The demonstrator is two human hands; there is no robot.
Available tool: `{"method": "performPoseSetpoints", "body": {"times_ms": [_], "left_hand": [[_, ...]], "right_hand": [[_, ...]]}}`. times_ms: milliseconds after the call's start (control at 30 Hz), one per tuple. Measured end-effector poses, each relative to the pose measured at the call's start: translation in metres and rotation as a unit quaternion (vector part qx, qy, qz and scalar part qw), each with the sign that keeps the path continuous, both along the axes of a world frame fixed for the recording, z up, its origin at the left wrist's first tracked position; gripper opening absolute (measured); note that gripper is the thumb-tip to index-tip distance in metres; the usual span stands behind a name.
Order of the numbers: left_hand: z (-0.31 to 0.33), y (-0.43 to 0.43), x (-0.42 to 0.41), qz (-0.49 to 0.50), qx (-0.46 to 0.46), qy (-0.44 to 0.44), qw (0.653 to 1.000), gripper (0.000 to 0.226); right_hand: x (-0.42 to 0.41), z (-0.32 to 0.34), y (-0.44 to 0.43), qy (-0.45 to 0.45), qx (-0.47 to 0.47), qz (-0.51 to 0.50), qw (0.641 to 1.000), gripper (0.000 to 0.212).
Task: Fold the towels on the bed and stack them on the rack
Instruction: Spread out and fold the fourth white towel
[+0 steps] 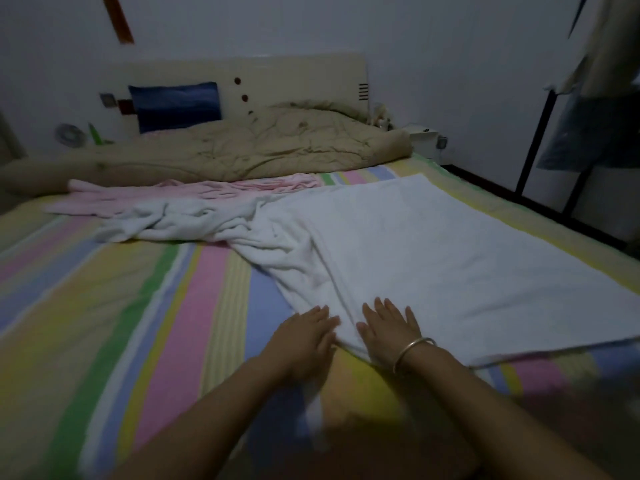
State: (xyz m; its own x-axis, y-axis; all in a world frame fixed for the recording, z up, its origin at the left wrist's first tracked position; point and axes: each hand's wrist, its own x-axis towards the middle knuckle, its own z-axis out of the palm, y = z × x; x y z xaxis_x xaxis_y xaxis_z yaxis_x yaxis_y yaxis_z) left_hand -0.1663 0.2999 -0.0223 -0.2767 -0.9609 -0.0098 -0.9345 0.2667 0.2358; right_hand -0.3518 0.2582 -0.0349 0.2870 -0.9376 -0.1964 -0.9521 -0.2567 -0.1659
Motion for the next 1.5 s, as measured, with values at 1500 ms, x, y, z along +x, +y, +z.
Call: {"method": "performPoseSetpoints", "body": {"times_ms": [1500], "left_hand": [[-0.016,-0.133,0.338,0.105,-0.196,0.102,0.97,0.033]], "right_hand": [[0.278,0.038,-0.193,-0.074,-0.34,0.154,0.925,0.009]]}}
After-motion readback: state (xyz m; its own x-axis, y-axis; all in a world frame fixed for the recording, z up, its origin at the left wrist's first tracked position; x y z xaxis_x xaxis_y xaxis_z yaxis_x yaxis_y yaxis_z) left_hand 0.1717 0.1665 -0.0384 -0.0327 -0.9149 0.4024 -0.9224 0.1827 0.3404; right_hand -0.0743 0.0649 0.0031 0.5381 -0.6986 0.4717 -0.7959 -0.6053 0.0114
